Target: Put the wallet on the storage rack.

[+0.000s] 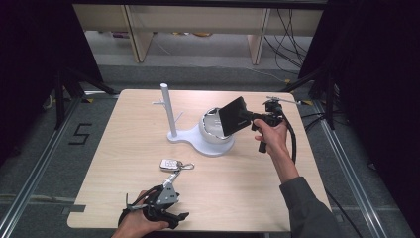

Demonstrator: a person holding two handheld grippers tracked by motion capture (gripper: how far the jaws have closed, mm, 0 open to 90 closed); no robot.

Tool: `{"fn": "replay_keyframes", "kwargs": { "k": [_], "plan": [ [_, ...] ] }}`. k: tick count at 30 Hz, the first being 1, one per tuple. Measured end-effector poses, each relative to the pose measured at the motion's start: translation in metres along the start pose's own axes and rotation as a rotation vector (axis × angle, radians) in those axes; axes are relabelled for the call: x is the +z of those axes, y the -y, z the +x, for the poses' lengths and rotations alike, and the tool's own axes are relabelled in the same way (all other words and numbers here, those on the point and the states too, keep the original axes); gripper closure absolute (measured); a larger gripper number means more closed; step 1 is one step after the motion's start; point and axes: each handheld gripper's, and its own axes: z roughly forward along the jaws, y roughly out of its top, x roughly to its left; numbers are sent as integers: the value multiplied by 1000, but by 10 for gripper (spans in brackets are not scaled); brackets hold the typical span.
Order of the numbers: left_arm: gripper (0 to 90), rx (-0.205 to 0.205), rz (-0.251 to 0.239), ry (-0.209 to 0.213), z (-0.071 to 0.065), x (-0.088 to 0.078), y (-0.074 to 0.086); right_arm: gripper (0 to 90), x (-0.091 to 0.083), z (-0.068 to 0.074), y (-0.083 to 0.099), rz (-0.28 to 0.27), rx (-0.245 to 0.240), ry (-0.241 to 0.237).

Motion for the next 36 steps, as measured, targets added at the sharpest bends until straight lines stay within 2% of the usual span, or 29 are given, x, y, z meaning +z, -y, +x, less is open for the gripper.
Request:
{"fn": "replay_keyframes", "kwargs": {
  "k": [1,4,5,6,7,8,10,11,12,13,15,16,17,18,19,20,21,22,23,26,27,28,29,30,31,32,36],
  "plan": [
    [304,19,3,4,1,0,0,805,3,-3,1,5,-6,5],
    [303,8,6,-4,1,0,0,804,9,-6,2,13,0,11],
    [303,10,11,-10,1,-1,0,804,15,-7,3,18,16,11],
    [302,5,9,-12,1,-1,0,804,19,-9,4,16,10,9],
    [299,8,10,-10,1,0,1,804,22,-9,5,21,12,5],
    [298,3,9,8,1,0,0,804,25,-10,6,20,4,4],
    [294,0,8,6,1,0,0,804,28,-9,7,26,10,2],
    [285,1,6,-4,0,1,1,804,32,-4,9,49,70,0],
    [281,20,8,-11,1,0,0,804,36,-7,10,37,24,7],
    [278,20,8,-11,1,0,0,804,36,-7,10,37,24,7],
    [270,17,-2,-8,-1,1,0,802,45,-5,14,65,65,7],
    [265,0,-1,2,-2,2,1,802,47,-7,14,60,41,9],
    [263,0,-1,2,-2,2,1,802,47,-7,14,60,41,9],
    [263,18,4,5,-1,1,0,800,49,-5,15,87,86,8],
    [257,31,10,0,-1,1,0,793,54,-9,17,79,27,19],
    [255,10,3,-1,-1,1,0,784,55,-8,18,77,37,27],
    [252,24,3,-15,0,1,0,762,55,-5,18,93,82,26],
    [248,12,2,-16,1,0,1,712,56,-9,17,86,41,17],
    [246,12,2,-16,1,0,1,712,56,-9,17,86,41,17],
    [241,0,-8,-30,4,-3,1,535,51,-6,16,114,47,61],
    [241,0,-8,-30,4,-3,1,535,51,-6,16,114,47,61],
    [239,-13,-17,-32,6,-6,3,494,48,-12,14,93,-31,89],
    [238,-13,-17,-32,6,-6,3,494,48,-12,14,93,-31,89],
    [238,-22,-22,-46,8,-10,4,443,40,-8,13,118,24,106],
    [238,-33,-30,-58,10,-11,5,434,37,-12,12,97,-37,114],
    [238,-34,-34,-67,12,-14,6,417,33,-14,12,78,-52,119],
    [238,-51,-48,-94,17,-19,9,388,20,-11,14,55,-26,119]
  ]
}}
